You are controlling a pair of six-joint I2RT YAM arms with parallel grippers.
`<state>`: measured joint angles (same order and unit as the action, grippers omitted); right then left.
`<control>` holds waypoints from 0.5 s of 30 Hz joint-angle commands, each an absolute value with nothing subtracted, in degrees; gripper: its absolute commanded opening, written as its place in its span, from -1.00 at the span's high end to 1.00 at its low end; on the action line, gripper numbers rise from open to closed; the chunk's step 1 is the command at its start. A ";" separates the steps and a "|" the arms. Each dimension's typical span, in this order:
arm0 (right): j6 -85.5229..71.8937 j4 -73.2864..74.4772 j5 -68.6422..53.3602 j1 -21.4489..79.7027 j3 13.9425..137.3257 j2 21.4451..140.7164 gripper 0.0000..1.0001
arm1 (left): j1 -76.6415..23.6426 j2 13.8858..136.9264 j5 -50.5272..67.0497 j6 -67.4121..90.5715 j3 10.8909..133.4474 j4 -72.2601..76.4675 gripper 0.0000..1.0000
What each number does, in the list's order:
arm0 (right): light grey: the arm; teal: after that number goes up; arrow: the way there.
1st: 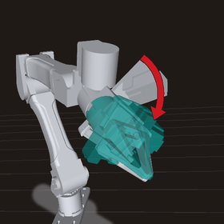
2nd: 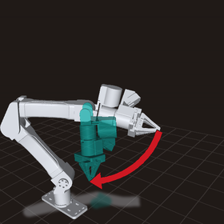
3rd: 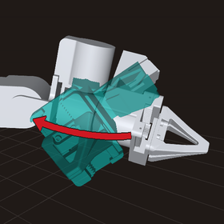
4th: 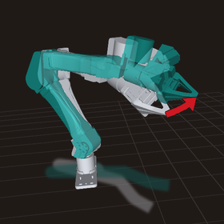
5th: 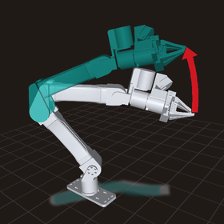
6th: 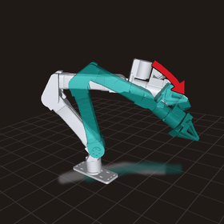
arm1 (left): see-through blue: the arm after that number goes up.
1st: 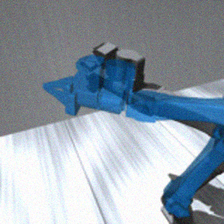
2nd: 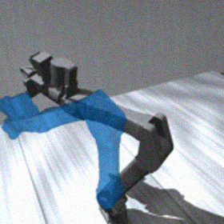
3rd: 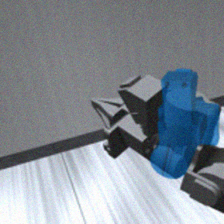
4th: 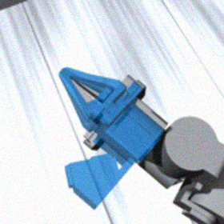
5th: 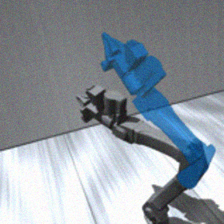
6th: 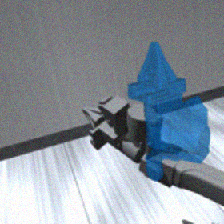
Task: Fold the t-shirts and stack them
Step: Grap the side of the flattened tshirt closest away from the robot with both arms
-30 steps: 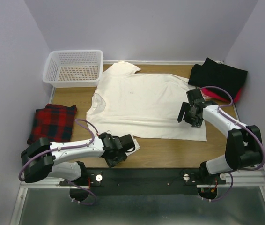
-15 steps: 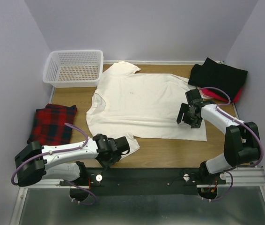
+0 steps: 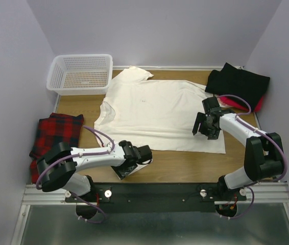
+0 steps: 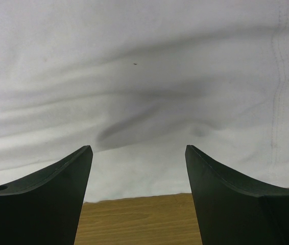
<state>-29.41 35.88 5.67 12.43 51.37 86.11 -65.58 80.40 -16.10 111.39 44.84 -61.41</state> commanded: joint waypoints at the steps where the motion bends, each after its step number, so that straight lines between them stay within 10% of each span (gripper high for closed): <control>1: -28.48 36.47 4.83 12.83 52.03 85.78 -0.64 | -65.21 82.53 -20.92 113.64 46.06 -63.81 -0.10; 15: -28.30 36.47 3.78 12.83 53.26 87.36 -0.64 | -65.30 77.61 -17.76 116.98 41.93 -62.23 -0.11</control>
